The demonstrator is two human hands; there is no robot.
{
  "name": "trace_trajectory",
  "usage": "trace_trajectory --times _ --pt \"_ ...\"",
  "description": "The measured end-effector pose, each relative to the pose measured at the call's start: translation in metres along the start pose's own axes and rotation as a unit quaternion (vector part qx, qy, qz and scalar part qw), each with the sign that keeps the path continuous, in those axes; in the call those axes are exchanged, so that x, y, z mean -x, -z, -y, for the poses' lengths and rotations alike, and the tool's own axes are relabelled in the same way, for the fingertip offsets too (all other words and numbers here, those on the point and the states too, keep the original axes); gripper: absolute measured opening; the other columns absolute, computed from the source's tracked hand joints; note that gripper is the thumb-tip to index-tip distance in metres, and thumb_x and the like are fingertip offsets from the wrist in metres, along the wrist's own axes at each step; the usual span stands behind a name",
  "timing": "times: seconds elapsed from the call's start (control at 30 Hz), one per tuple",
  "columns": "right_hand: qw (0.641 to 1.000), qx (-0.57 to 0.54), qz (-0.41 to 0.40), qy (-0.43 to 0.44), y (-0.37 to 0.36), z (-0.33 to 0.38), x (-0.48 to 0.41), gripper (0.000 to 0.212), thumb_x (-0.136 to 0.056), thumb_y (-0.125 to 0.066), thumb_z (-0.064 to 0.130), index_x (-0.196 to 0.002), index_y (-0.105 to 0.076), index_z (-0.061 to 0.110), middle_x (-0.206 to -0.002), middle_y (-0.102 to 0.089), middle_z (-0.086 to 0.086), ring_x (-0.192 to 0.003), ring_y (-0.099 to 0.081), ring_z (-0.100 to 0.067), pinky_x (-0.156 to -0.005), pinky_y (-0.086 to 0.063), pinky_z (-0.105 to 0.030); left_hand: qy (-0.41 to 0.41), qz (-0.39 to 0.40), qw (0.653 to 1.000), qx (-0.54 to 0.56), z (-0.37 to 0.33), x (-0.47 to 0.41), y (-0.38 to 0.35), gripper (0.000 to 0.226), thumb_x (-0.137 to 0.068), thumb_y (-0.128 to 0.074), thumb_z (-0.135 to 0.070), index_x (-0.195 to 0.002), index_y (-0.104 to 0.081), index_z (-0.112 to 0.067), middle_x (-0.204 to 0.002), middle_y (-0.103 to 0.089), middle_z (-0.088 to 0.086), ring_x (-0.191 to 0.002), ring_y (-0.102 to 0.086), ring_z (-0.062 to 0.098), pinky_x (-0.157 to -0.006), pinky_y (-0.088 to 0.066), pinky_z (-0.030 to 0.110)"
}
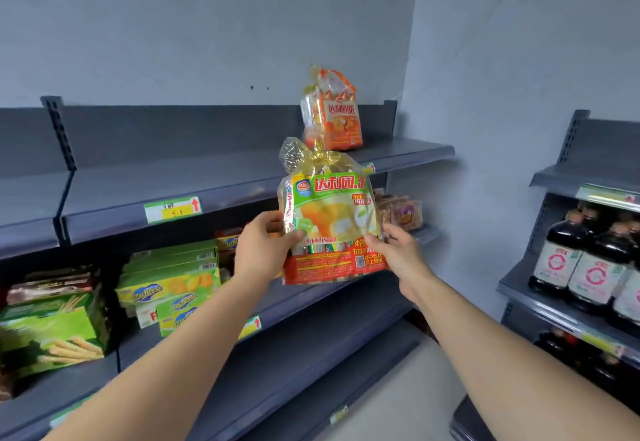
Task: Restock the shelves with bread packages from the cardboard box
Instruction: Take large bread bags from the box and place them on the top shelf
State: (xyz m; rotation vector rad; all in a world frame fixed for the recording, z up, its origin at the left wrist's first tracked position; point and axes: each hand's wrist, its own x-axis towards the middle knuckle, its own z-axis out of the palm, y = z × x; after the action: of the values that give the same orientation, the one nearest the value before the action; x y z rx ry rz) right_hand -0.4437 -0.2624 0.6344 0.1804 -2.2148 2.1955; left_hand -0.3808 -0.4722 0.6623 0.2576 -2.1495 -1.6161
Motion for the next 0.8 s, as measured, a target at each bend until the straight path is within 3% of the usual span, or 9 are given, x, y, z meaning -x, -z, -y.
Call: trace_trajectory --times 0.07,0.17,0.3,0.43,0.63,0.8 --pt "1.0 0.005 -0.004 0.023 0.005 0.015 -0.021 0.022 -0.089 -0.068 0.02 -0.109 -0.061 0.022 -0.097 -0.07 0.005 -0.088 -0.067 -0.009 -0.073 -0.051 -0.025 -0.024 -0.012 1.0 -0.014 -0.016 -0.02 -0.009 0.041 -0.079 -0.076 -0.027 -0.115 -0.058 -0.018 -0.104 -0.067 -0.003 -0.09 -0.067 0.016 -0.075 -0.056 0.036" --pt "0.998 0.013 -0.014 0.056 0.011 0.035 -0.051 0.021 -0.09 -0.067 0.019 -0.11 -0.061 0.023 -0.102 -0.07 0.004 -0.087 -0.067 -0.008 -0.065 -0.05 -0.021 -0.036 -0.019 0.999 -0.018 -0.034 -0.049 -0.022 0.037 -0.079 -0.076 -0.031 -0.109 -0.058 -0.019 -0.104 -0.068 -0.004 -0.089 -0.068 0.016 -0.08 -0.057 0.042" --pt "0.997 0.022 -0.031 0.069 0.016 0.054 -0.092 0.028 -0.09 -0.066 0.023 -0.117 -0.061 0.023 -0.107 -0.07 0.001 -0.092 -0.068 -0.015 -0.07 -0.055 -0.031 -0.057 -0.019 0.998 -0.009 -0.054 -0.085 -0.039 0.034 -0.081 -0.074 -0.03 -0.108 -0.057 -0.019 -0.105 -0.067 -0.004 -0.086 -0.068 0.014 -0.078 -0.058 0.04" --pt "0.995 0.044 -0.041 0.083 0.017 0.067 -0.137 0.022 -0.091 -0.065 0.025 -0.113 -0.061 0.026 -0.11 -0.069 -0.002 -0.098 -0.067 -0.02 -0.086 -0.056 -0.045 -0.078 -0.02 0.997 -0.013 -0.07 -0.126 -0.054 0.029 -0.082 -0.073 -0.03 -0.104 -0.056 -0.022 -0.104 -0.067 -0.004 -0.086 -0.068 0.014 -0.078 -0.058 0.041" --pt "0.989 0.06 -0.062 0.118 0.013 0.081 -0.214 0.034 -0.094 -0.06 0.023 -0.128 -0.059 0.021 -0.111 -0.068 0.0 -0.1 -0.065 -0.017 -0.08 -0.053 -0.033 -0.093 -0.004 0.996 0.013 -0.077 -0.2 -0.078 0.038 -0.083 -0.072 -0.03 -0.114 -0.055 -0.017 -0.109 -0.066 -0.002 -0.092 -0.068 0.017 -0.081 -0.058 0.042" --pt "0.989 0.052 -0.075 0.118 0.012 0.092 -0.277 0.033 -0.097 -0.056 0.018 -0.13 -0.057 0.019 -0.107 -0.066 0.003 -0.095 -0.063 -0.014 -0.071 -0.05 -0.028 -0.094 -0.005 0.995 0.015 -0.079 -0.266 -0.103 0.031 -0.085 -0.071 -0.024 -0.111 -0.055 -0.019 -0.11 -0.064 -0.001 -0.097 -0.065 0.019 -0.086 -0.056 0.046"
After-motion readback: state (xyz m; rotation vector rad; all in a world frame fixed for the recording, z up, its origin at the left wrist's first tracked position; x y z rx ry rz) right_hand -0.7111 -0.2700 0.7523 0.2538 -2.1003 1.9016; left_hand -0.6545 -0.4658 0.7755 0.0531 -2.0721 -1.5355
